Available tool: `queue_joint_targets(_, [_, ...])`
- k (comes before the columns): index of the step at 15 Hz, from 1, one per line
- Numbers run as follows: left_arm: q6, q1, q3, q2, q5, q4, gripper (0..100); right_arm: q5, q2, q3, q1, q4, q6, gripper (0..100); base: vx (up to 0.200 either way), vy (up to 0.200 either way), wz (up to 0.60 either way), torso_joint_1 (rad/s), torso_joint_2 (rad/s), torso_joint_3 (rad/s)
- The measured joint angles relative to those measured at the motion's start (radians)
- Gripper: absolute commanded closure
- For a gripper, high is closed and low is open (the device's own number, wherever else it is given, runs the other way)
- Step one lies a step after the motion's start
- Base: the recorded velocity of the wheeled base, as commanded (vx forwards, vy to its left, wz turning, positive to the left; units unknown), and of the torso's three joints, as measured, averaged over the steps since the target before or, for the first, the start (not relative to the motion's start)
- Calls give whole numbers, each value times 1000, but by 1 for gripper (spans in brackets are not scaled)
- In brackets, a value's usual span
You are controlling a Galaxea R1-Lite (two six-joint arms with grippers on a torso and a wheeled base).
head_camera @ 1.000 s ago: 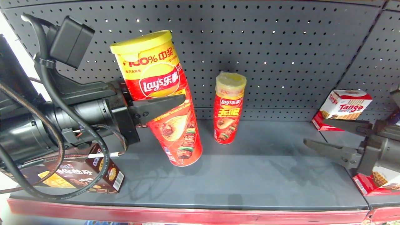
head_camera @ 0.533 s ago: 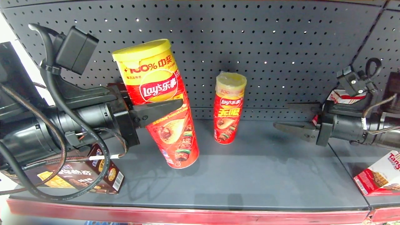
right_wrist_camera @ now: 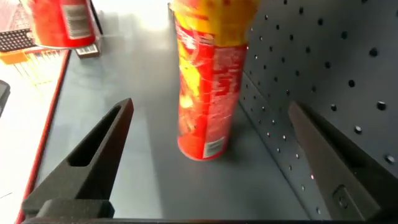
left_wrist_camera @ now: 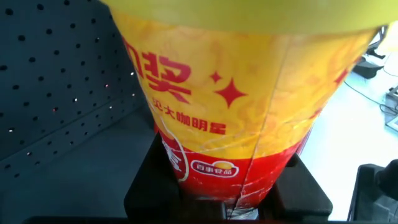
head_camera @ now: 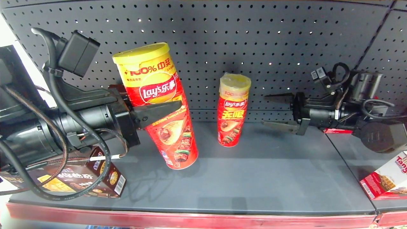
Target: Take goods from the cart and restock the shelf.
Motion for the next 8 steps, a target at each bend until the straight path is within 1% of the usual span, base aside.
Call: queue_joint_targets(8, [0, 0, -3, 14, 0, -2, 100, 0, 165, -136, 74, 3, 5, 0, 0, 0, 0, 0, 0, 0])
